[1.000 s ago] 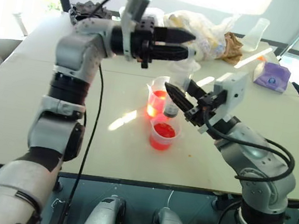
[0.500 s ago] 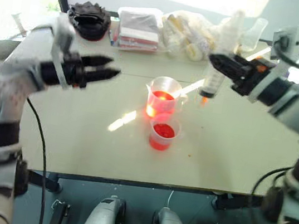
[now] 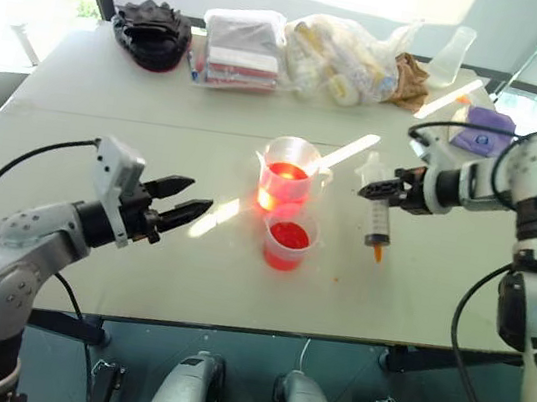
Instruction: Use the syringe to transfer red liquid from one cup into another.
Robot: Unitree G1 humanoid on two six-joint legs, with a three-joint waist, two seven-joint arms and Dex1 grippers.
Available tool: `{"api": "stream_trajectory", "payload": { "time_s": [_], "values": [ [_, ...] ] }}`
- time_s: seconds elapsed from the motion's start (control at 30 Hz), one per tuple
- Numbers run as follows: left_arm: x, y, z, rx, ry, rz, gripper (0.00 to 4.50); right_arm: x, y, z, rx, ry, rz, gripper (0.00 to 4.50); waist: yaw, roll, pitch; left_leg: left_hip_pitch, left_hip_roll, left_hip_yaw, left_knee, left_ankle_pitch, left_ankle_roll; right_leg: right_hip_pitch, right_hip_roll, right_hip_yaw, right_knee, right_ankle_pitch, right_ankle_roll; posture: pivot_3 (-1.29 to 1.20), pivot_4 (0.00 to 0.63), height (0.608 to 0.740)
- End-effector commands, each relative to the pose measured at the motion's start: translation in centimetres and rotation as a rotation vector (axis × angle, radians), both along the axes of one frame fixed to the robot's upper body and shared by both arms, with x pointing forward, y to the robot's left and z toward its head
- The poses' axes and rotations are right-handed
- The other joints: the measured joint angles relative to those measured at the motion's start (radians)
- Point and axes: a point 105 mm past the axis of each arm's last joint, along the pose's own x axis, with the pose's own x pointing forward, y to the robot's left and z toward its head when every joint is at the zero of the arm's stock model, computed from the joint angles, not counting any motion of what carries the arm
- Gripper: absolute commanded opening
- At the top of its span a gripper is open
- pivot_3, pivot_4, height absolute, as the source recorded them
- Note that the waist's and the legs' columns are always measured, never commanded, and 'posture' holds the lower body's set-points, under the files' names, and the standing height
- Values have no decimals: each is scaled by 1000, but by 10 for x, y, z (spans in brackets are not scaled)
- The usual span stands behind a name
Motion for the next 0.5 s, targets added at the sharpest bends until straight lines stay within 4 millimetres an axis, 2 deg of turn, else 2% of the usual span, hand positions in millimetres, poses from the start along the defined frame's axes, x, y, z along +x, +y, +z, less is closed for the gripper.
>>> {"api": "stream_trajectory", "payload": {
  "time_s": [0.03,0.07,0.13,0.17,0.27,0.33,0.5],
  "values": [
    [-4,-4,12,-22,-71,22,2888,9,3,0,-38,-41,35,1413,1,0,0,0,0,0,0,0,-1,0,0,0,0,0,0,0,150,740],
    [-3,-5,12,-27,-76,33,2888,12,2,-4,-55,-45,37,1413,1,0,0,0,0,0,0,0,-1,0,0,0,0,0,0,0,150,740],
    [-1,-6,12,-34,-82,48,2920,16,-1,-10,-80,-56,29,2510,1,0,0,0,0,0,0,0,-3,0,0,0,0,0,0,0,150,740],
    [0,-6,13,-36,-84,53,2920,17,-3,-11,-83,-60,21,2834,0,0,0,0,0,0,0,0,-3,0,0,0,0,0,0,0,150,740],
    [2,-3,14,-36,-89,67,2920,18,-5,-10,-81,-70,20,4388,2,0,0,0,0,0,0,1,-4,0,0,0,0,0,0,0,150,740],
    [3,-1,14,-30,-91,69,2920,20,-6,-5,-86,-93,30,4483,1,0,0,0,0,0,0,0,-5,0,0,0,0,0,0,0,150,740],
    [5,4,16,-11,-97,75,2920,17,-14,29,-110,-249,98,4483,3,0,0,0,0,0,-1,0,-5,-2,0,0,1,0,0,0,150,740]
  ]
}}
